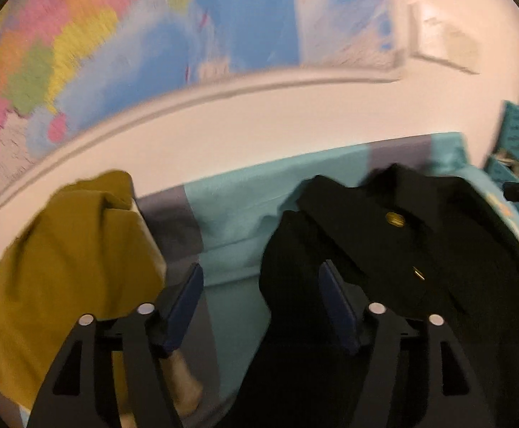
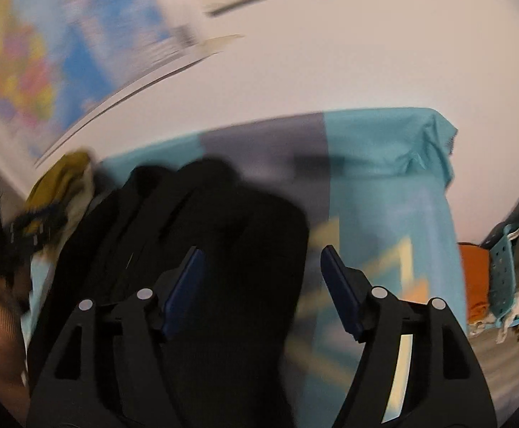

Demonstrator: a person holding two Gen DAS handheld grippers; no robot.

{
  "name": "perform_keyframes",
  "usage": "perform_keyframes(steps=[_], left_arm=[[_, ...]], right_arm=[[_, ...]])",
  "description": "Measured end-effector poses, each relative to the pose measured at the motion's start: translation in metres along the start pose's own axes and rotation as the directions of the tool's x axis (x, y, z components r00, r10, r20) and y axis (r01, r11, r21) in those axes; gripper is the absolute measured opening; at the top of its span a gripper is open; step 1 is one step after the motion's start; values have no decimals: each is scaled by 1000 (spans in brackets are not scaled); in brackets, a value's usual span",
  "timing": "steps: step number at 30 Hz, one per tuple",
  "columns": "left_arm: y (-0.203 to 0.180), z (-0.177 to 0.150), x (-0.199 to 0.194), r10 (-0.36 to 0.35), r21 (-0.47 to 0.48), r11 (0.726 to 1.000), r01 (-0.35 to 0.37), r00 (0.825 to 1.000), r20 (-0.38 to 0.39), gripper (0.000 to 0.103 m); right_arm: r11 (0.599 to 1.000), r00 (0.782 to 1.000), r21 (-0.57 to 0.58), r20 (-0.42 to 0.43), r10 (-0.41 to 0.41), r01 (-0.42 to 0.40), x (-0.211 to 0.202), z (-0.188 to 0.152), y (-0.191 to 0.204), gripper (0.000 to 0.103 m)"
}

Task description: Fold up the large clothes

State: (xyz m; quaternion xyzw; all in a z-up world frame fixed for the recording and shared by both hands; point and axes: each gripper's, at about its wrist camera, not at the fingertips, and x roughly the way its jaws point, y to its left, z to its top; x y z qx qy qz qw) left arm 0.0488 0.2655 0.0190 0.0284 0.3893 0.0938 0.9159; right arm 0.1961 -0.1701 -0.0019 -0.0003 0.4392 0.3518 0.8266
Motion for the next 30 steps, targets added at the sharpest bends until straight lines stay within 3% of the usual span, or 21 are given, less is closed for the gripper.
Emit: perform_keyframes(steps=[3,6,9,12,14,15,16,18,19,20,23,26,28,30], left_arm=[[3,-29,-47,-71,59,996,70,997,31,75],[-18,-50,-84,-128,99,987,126,992,11,76],[-33,-77,-93,-160,129,978,163,987,-27,76],[-44,-100,-88,-193,168,965,202,979,-65,76],[-54,-112,-84,-210,199,954,225,973,-93,76],[-58,-118,-81,-203,212,952,222,973,-107,76],[-61,-124,-76,-179,223,953,203,976,-122,74],[-64,-132,-64,-118,233,961,151,981,-152,47],[-60,-133,-62,-106,219,965,141,981,-164,21],[-52,-130,-60,-103,182,974,135,979,-173,4],[-18,-109,-80,-22,97,995,28,998,-63,3],[25,-89,-94,82,-13,997,-82,997,-5,3],[45,-87,-89,180,-40,983,-180,984,-12,5],[58,-94,-68,297,-18,954,-299,953,-66,20]], right_arm=[[999,999,-43,-22,31,-32,-33,-40,12,70],[993,999,-120,-40,3,-8,-61,-93,35,70],[986,998,-164,-51,21,-29,-82,-136,55,70],[983,994,-181,-111,9,-29,-74,-160,67,68],[978,991,-209,-130,-41,13,-64,-168,70,39],[978,991,-209,-129,-43,15,-62,-169,68,29],[981,993,-196,-116,-30,7,-65,-168,61,13],[987,997,-158,-58,-41,32,-81,-154,50,7],[987,998,-153,-30,-47,42,-89,-150,46,6],[988,996,-129,40,-81,85,-108,-137,38,5],[984,974,-70,170,-152,166,-147,-109,14,5],[979,953,28,224,-205,204,-162,-88,-20,5],[970,948,64,206,-244,236,-151,-82,-42,5],[955,941,102,170,-291,277,-130,-84,-58,5]])
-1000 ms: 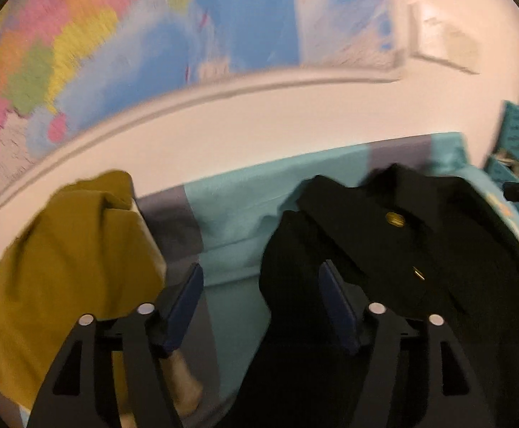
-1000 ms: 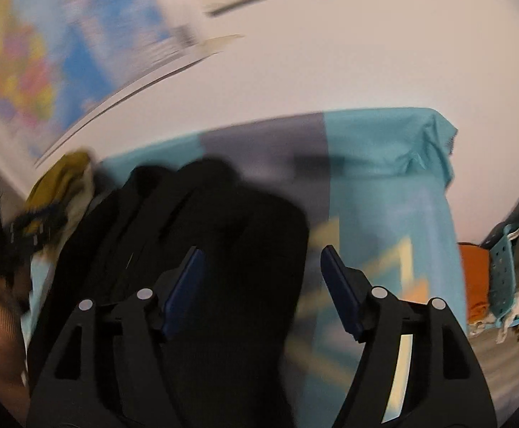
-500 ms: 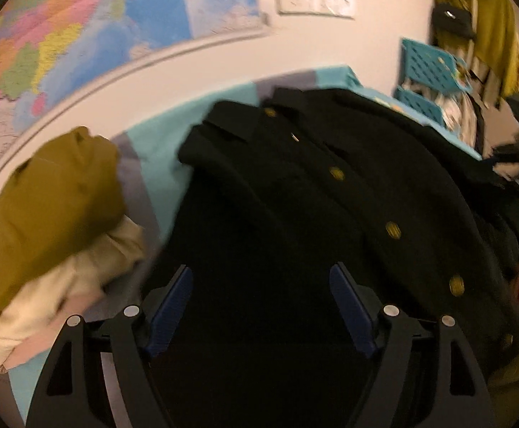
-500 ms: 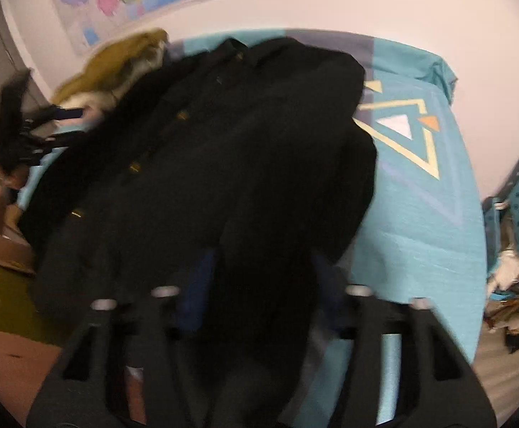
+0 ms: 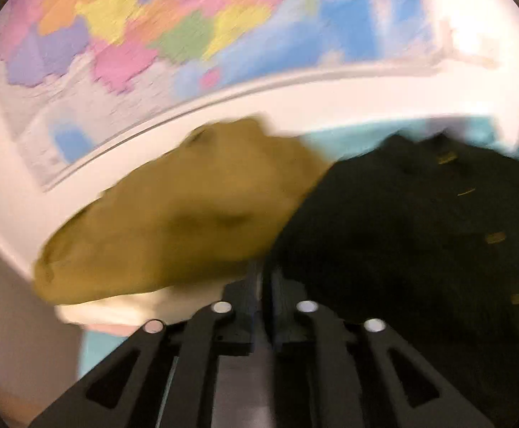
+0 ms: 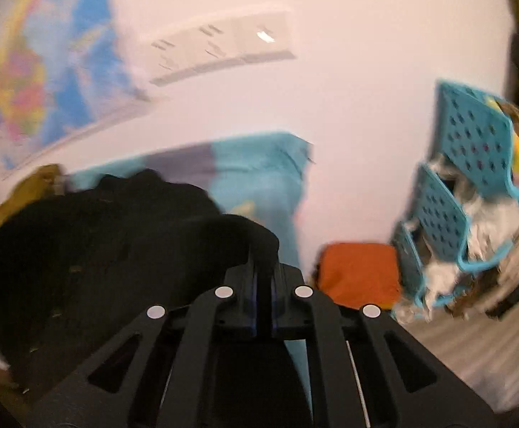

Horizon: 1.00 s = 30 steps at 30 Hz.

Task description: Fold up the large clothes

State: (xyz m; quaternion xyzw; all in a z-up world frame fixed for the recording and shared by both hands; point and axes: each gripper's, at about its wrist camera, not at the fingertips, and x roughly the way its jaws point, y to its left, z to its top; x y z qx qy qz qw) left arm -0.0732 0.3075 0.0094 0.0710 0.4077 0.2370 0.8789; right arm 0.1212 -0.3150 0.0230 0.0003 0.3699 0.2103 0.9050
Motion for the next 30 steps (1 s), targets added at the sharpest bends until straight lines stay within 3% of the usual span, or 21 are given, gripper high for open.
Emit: perform_keyframes(steps=[2,4,5,7,10,12,14,17,21,22,24,26,28,29,30], left_arm=[[-10,-14,27,117,72,991,-113,992,-52,44],[-23,-23,36,162,134,979,-152,984,-69,56],[-29,-28,35,183,153,973,-171,981,-66,64],[-27,-31,27,175,131,977,-167,983,-53,68],[4,-33,-7,-14,-37,999,14,1000,14,69],[21,-41,-36,-153,-121,979,164,984,92,76],[22,-55,-54,-244,-116,959,259,961,129,82],[6,-85,-63,-274,-83,956,280,959,75,82],[-8,-123,-57,-327,-100,940,325,945,-2,82],[-10,-130,-54,-334,-109,937,331,942,-13,82],[-10,-138,-46,-350,-137,929,343,936,-27,66],[-8,-141,-43,-362,-165,922,351,931,-43,12],[1,-137,-44,-286,-165,947,277,957,-37,10],[8,-133,-49,-238,-162,959,231,971,-23,10],[22,-125,-54,-149,-166,976,143,989,-20,10]], right_arm=[[999,996,11,-80,-31,32,34,-13,-5,13],[999,985,32,-170,-36,42,62,-29,-9,17],[997,980,27,-189,-61,67,68,-36,-8,32],[995,981,14,-170,-91,94,61,-41,-6,52],[995,993,21,-67,-100,101,24,-43,-1,56],[999,999,9,-11,-34,34,-4,-45,8,62],[996,998,-55,13,68,-67,-28,-56,30,67],[962,967,-105,-55,247,-252,-36,-81,59,70],[935,935,-101,-148,323,-339,-28,-117,82,70],[933,930,-88,-156,332,-348,-26,-121,83,70],[922,912,-41,-171,374,-385,-20,-133,84,72],[914,903,-27,-167,395,-405,-20,-139,86,72],[911,903,-39,-161,399,-410,-24,-142,92,71],[911,902,-35,-158,402,-411,-24,-142,92,66],[914,904,-28,-158,397,-406,-24,-140,93,63]])
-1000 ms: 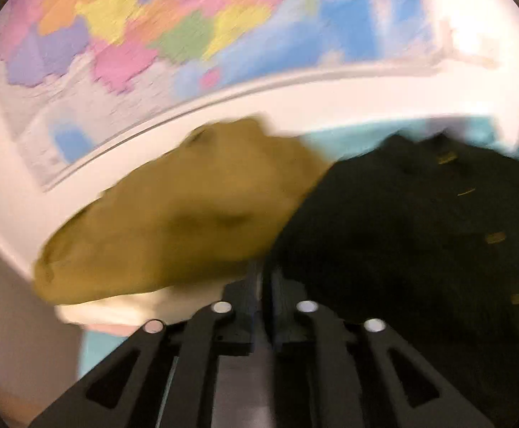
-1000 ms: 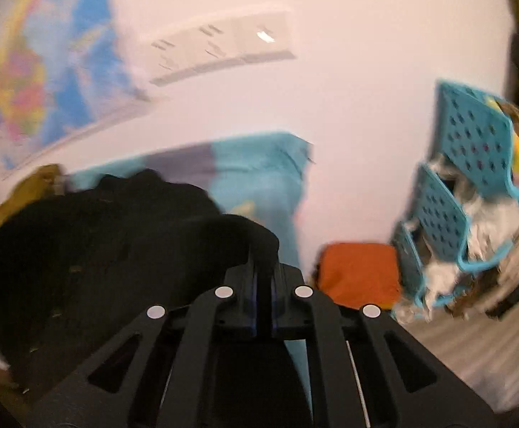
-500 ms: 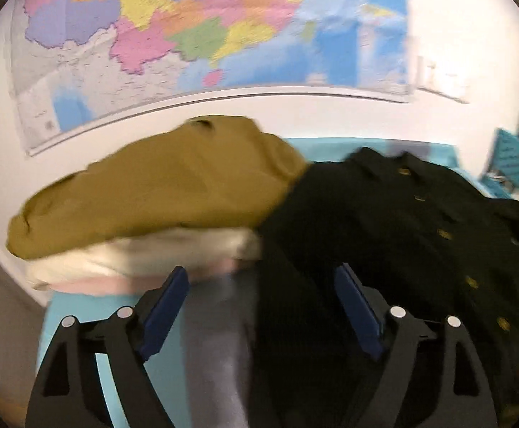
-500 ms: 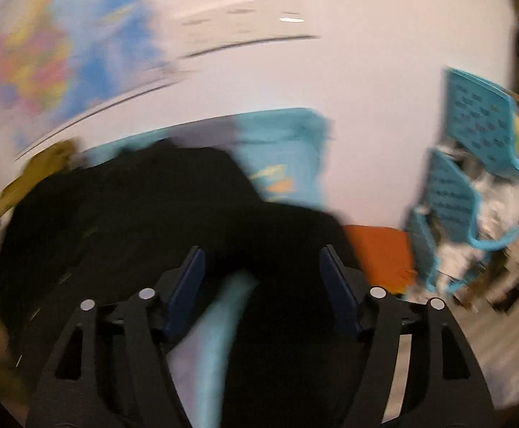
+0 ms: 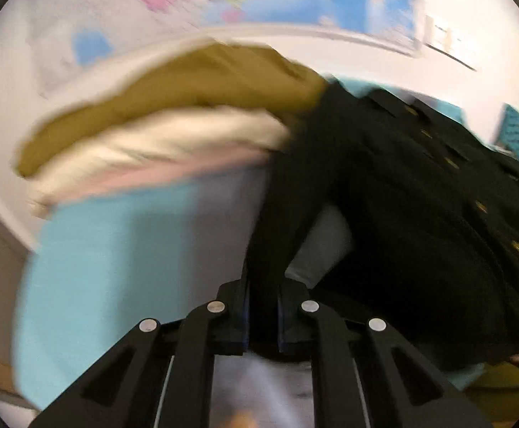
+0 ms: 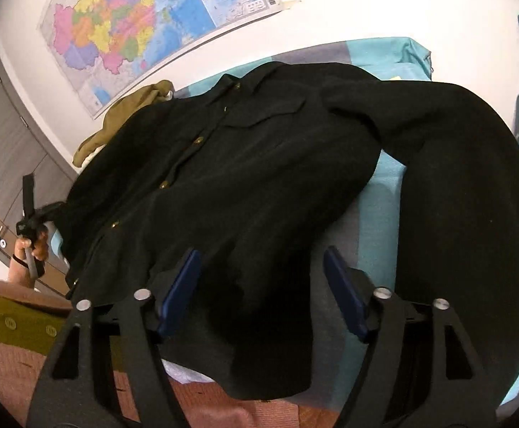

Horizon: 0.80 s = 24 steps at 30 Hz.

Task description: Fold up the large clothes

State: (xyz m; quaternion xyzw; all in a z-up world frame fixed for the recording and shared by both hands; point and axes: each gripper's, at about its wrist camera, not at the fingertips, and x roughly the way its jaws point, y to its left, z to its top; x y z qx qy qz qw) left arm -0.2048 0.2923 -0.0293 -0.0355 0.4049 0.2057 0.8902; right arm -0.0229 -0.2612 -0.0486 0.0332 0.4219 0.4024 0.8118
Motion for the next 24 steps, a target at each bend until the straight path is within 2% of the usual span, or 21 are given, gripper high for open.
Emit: perform_keyframes(steps=[1,2,3,4,5,7,8,10,11,12,13,14,15,17,21,24], left_arm=[[6,3,-3,69,0,998,-69,998,4,14],[13,11,-9,188,9,982,-189,982,18,26],[15,15,-12,245,15,969,-246,969,25,39],[14,18,-15,302,31,953,-303,953,30,59],[9,18,-18,332,62,941,-334,942,40,63],[-3,14,-22,352,110,928,-357,934,64,63],[-9,11,-26,334,119,933,-341,940,73,63],[-11,5,-39,189,100,975,-198,977,96,63],[-11,3,-51,60,66,995,-69,990,131,63],[-9,0,-61,-43,58,998,34,986,162,64],[-11,-3,-71,-147,63,989,137,969,200,67],[-14,-5,-76,-199,73,980,187,954,223,78],[-23,-7,-79,-241,107,969,221,942,234,82],[-44,-19,-77,-285,192,950,245,934,216,82],[-68,-46,-48,-378,236,907,347,921,98,82],[-77,-64,-36,-448,250,871,423,892,52,84]], right_arm=[[1000,1000,4,1,-10,10,1,0,1,59],[1000,1000,10,5,-16,15,1,1,-1,59],[1000,1000,17,7,-20,20,1,1,-1,59],[999,999,28,12,-46,46,1,2,-2,59],[998,998,24,16,-64,64,-1,3,-2,59],[993,993,7,34,-114,114,-8,5,-1,60],[989,988,-3,46,-150,150,-11,8,1,62],[980,977,-35,93,-193,197,-20,17,13,62],[979,976,-58,110,-187,194,-23,22,21,63],[980,978,-77,119,-172,182,-24,26,28,64],[981,981,-109,127,-145,159,-22,32,39,65],[981,985,-137,122,-121,137,-17,36,48,67],[980,988,-152,114,-108,125,-13,39,52,67],[982,989,-143,99,-107,121,-6,39,50,67],[997,995,1,64,-71,71,-9,11,13,71],[998,998,59,43,-35,33,-14,-14,-4,74]])
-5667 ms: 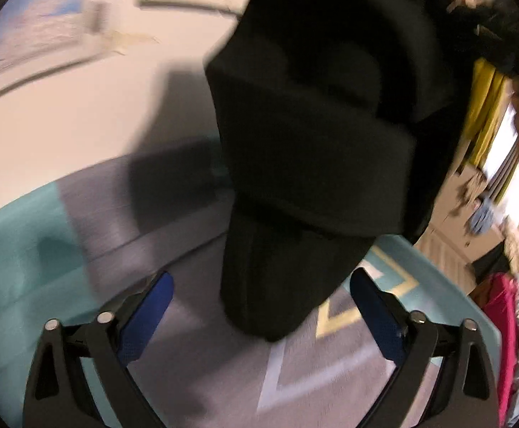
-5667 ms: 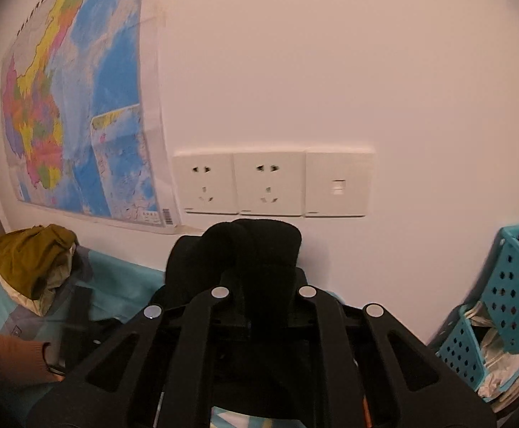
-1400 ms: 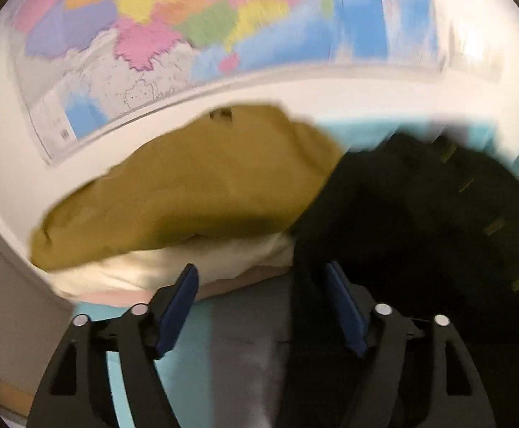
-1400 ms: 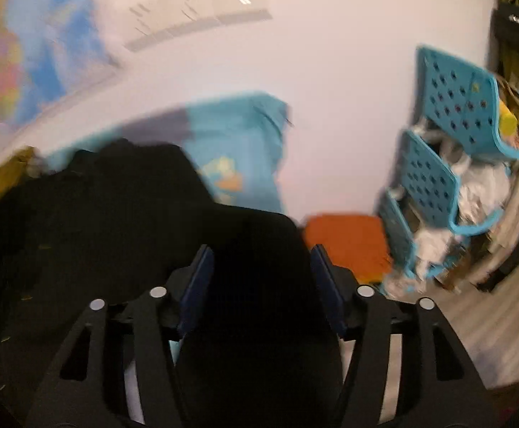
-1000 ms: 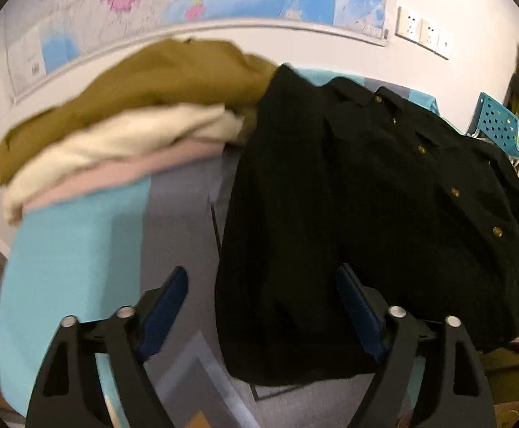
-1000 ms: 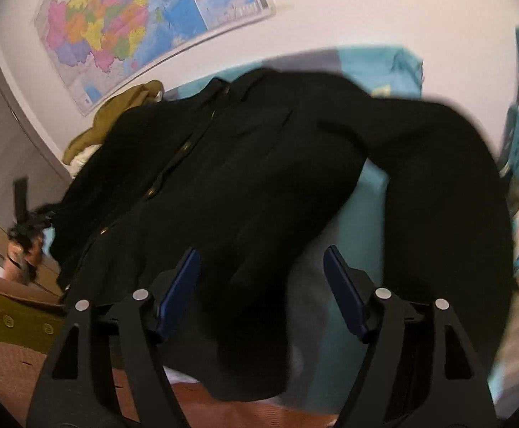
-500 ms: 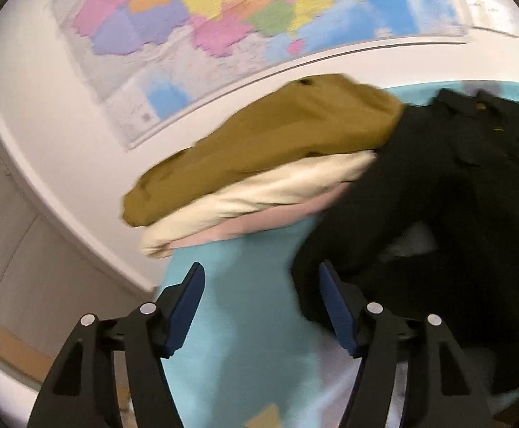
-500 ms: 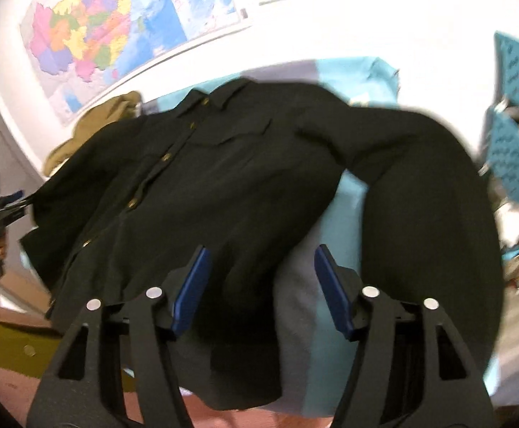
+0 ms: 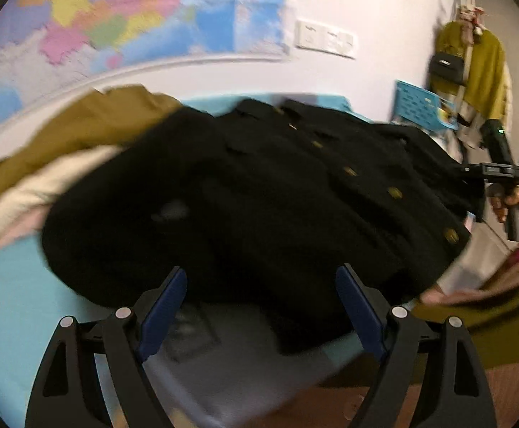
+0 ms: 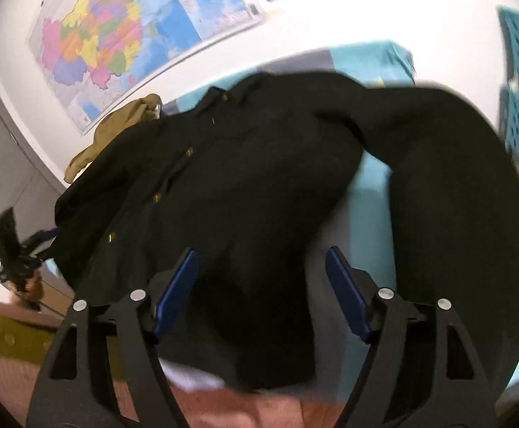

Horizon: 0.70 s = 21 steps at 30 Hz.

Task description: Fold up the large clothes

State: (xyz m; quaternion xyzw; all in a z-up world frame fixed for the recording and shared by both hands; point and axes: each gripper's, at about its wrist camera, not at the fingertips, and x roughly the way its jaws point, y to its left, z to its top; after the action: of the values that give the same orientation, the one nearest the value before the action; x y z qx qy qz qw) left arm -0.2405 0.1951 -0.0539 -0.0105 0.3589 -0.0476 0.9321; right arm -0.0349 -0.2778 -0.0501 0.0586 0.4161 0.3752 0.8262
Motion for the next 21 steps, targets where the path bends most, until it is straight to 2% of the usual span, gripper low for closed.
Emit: perform_keyframes(steps=[2,3,6,7,8,9,10,11,12,13,14,17,19,21], left_arm=[[-8,-8,6,-63,11,998,64,998,-5,92],[-11,-11,10,-75,17,997,75,997,-20,92],[-24,-14,25,-41,64,997,44,998,-52,92],[-26,-14,33,-45,47,998,48,997,-67,87],[-26,-14,41,-52,15,998,54,995,-83,75],[-25,-12,47,-34,-11,999,33,995,-99,67],[-22,-10,52,4,-35,999,-8,994,-105,45],[-17,-7,52,23,-68,997,-29,995,-93,9],[-11,-5,52,-5,-118,993,-7,995,-98,2],[-2,-2,49,-50,-186,982,31,994,-98,2],[4,2,44,-64,-218,975,43,994,-92,2],[11,18,9,-89,-263,962,75,995,-41,1],[11,26,-9,-74,-265,962,66,997,-22,1],[13,30,-20,-66,-263,963,60,998,-15,1]], right_arm=[[998,998,33,-12,54,-53,-2,-14,-5,80],[998,998,39,-7,59,-58,-2,-18,-4,80],[999,999,3,-15,37,-37,9,-22,2,81],[999,999,-11,1,37,-36,14,-22,6,78],[999,999,-14,3,40,-40,15,-21,5,63],[1000,1000,-1,-2,30,-30,18,-20,5,55],[999,999,13,-3,32,-32,20,-18,3,41],[997,998,34,-1,65,-65,18,-17,-1,16],[991,993,63,20,118,-119,11,-15,-4,10],[988,991,75,36,129,-131,5,-14,-5,9],[984,987,85,62,150,-155,-6,-11,-6,8],[974,964,72,179,198,-214,-51,0,0,7],[981,953,41,249,172,-187,-84,6,6,7],[986,955,37,256,148,-162,-94,9,3,7]])
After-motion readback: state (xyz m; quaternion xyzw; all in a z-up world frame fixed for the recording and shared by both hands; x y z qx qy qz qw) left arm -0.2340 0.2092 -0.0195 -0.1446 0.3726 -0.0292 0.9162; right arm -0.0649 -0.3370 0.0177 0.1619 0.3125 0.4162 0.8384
